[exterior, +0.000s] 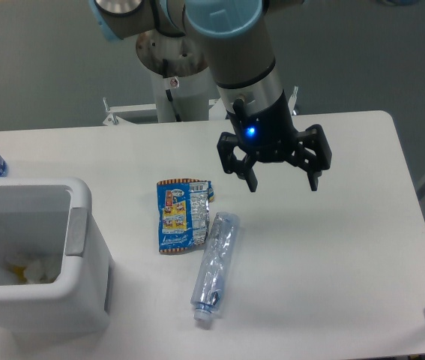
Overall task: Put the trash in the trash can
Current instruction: 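Move the open gripper down toward the blue-and-yellow snack wrapper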
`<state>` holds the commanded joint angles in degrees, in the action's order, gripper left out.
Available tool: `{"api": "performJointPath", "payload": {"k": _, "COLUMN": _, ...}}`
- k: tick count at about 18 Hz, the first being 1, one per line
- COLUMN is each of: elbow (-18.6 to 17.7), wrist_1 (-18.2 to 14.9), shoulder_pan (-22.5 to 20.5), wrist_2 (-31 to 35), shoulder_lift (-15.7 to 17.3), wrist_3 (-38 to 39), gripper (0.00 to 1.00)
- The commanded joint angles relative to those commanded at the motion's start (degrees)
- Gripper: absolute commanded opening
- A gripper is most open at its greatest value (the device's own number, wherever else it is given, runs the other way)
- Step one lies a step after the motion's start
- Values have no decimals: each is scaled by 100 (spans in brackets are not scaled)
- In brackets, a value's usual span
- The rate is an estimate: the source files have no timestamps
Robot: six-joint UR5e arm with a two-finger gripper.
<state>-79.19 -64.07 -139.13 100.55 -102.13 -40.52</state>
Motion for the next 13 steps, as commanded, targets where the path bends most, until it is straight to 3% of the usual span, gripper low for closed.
{"api": "performJointPath", "payload": {"k": 10, "elbow": -140, "wrist_1": 26, "shoulder_pan": -35, "wrist_2": -149, "shoulder_lift": -52, "wrist_3": 132, "gripper": 100}}
{"api": "performJointPath", "payload": {"k": 13, "elbow": -368, "wrist_1": 376, "shoulder_pan": -44, "wrist_2": -517, "shoulder_lift": -70, "wrist_3": 1069, "gripper": 100}}
